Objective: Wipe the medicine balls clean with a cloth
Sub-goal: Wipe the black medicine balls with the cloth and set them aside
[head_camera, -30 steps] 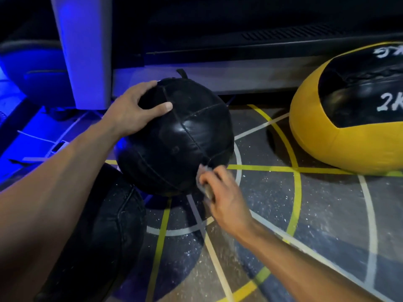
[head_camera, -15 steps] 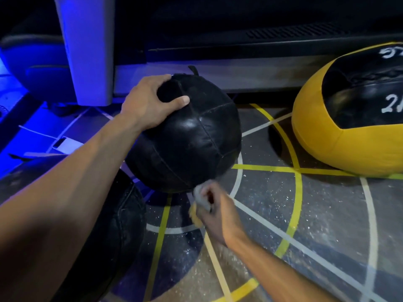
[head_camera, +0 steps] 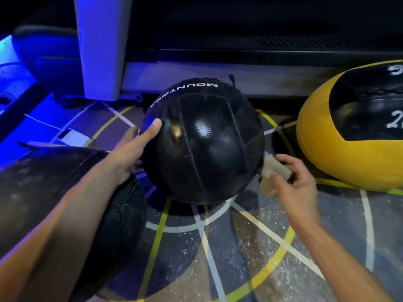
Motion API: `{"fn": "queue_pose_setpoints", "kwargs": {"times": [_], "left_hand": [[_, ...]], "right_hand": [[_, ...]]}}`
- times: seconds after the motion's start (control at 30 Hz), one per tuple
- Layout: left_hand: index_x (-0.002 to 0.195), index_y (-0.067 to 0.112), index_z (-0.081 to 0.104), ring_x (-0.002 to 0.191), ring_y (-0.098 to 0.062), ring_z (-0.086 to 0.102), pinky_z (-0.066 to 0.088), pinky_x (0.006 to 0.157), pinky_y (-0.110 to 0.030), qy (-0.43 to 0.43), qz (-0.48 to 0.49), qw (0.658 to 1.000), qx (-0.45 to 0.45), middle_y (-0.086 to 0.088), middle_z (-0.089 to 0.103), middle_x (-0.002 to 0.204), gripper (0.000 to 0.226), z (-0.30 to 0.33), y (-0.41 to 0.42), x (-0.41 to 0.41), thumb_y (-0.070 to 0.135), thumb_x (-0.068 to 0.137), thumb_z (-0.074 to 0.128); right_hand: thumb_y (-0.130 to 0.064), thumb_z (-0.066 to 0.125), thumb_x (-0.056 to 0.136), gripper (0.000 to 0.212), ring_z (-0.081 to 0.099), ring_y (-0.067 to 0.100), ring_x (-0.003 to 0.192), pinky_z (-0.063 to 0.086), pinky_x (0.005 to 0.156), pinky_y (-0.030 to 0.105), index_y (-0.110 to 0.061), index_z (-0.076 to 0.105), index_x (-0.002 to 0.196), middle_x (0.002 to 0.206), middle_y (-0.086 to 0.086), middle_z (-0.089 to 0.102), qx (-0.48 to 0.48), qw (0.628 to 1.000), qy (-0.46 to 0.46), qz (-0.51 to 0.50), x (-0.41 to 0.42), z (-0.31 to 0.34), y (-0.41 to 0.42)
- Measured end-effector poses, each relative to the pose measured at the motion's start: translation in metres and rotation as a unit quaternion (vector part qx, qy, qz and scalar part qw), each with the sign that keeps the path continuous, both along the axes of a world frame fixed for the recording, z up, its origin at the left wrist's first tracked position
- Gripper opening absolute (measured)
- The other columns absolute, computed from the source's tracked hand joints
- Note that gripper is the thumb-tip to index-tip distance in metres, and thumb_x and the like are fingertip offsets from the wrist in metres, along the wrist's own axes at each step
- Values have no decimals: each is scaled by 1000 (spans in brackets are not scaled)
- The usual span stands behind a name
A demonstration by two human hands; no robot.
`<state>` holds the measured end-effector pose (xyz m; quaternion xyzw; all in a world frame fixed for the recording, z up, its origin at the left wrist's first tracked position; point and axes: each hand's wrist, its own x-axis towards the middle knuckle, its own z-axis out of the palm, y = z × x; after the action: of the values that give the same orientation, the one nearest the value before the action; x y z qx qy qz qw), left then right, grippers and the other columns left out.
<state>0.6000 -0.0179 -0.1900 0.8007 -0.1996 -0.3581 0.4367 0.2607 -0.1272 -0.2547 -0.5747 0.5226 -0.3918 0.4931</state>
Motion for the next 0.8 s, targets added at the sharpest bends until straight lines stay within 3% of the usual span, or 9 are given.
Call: {"fn": "queue_pose_setpoints", "kwargs": {"times": [0.1,0.13,0.23,0.3,0.43,0.53,0.6,0.67,0.8], "left_hand": [[134,34,59,71,-15,59,44,60,-28,65,22,997,-29,-3,67,113,100,-5,2,-3,96,56,67],[124,31,66,64,-13,56,41,55,-28,72,27,996,-44,1,65,103,86,-2,4,-4,93,64,65],[101,32,71,73,-11,62,47,69,-29,57,23,995,-81,13,70,88,36,1,5,-2,65,91,61],[114,32,70,84,-13,64,48,69,-25,29,13,994,-106,13,72,96,22,-1,0,-5,43,96,67],[139,31,60,85,-4,66,53,65,-16,21,-50,988,-144,19,74,111,42,-7,-19,-28,25,98,68],[145,34,56,104,13,63,52,86,-11,-11,-69,985,-157,24,66,127,51,-6,-39,-43,32,96,71],[147,30,55,104,28,53,45,98,-7,-52,-86,983,-155,27,59,129,53,1,-52,-50,34,96,70],[147,25,53,92,38,46,37,86,4,-85,-94,980,-152,36,50,116,50,12,-64,-61,31,99,67],[149,30,53,119,5,48,36,93,-10,-104,-86,980,-148,37,45,111,53,14,-70,-64,38,98,66]], "right_hand": [[-3,64,94,54,67,12,109,61,89,41,-47,63,125,125,-13,64,6,1000,12,19,4,-6,1],[-6,64,95,56,66,12,112,60,91,41,-51,61,128,128,-11,63,0,1000,18,25,5,-5,-1],[-10,65,96,53,64,6,107,58,90,36,-50,59,131,128,-6,61,-31,997,61,30,7,1,-15],[-7,64,95,51,62,1,102,56,94,37,-39,61,134,126,-3,64,-31,997,77,-4,5,1,-24],[-6,68,95,50,66,14,109,55,101,45,-26,58,140,126,-3,65,-7,995,33,-96,-10,2,-28],[-9,69,93,40,66,16,113,54,102,46,-26,63,129,123,-1,68,-61,990,-14,-127,-5,23,-37],[-16,69,92,31,66,18,110,55,99,38,-28,67,120,119,-1,69,-148,982,-20,-114,10,44,-35],[-13,68,90,31,60,15,108,48,94,19,-25,68,119,119,-2,62,-266,961,44,-67,29,57,-21],[-7,60,83,29,48,17,101,38,89,26,-9,73,110,111,7,63,-463,850,185,171,59,28,28]]}}
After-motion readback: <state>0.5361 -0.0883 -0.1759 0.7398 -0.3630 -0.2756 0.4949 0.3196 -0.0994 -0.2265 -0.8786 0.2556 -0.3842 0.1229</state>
